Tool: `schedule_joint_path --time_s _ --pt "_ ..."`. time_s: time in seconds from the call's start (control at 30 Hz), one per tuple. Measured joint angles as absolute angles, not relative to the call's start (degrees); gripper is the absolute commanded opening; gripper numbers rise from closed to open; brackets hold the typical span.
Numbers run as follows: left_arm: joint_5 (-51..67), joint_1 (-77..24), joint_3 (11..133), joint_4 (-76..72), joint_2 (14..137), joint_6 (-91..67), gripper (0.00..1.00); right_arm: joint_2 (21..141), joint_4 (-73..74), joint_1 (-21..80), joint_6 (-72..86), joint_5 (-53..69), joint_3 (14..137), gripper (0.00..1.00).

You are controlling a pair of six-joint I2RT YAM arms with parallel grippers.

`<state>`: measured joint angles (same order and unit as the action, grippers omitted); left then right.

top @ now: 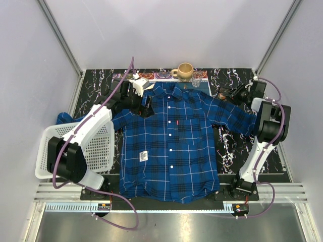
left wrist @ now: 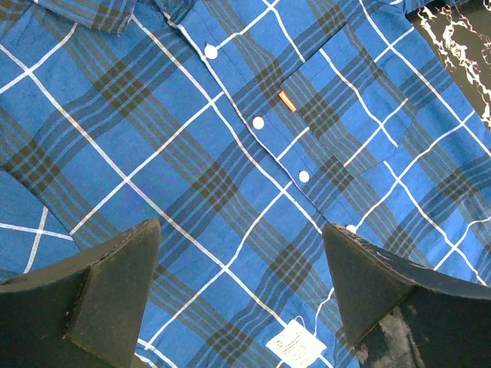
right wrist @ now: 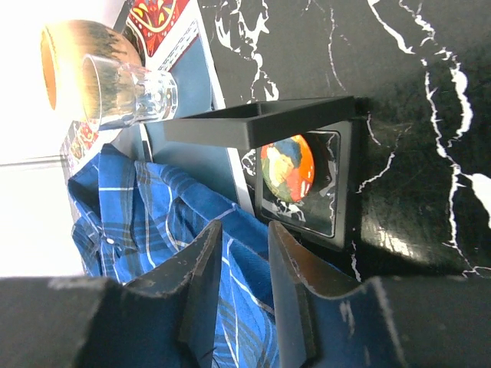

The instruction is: Pin the brooch onto the clothing

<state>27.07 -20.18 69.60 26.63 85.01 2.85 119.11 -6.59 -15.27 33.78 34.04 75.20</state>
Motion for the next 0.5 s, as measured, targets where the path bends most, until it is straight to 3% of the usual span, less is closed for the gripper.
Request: schedule_joint_path --time_s 0.5 --pt "27.29 -20.16 69.73 27.31 86.39 1.41 0.89 122.83 -9.52 -16.16 34.68 35.46 74.65 0.39"
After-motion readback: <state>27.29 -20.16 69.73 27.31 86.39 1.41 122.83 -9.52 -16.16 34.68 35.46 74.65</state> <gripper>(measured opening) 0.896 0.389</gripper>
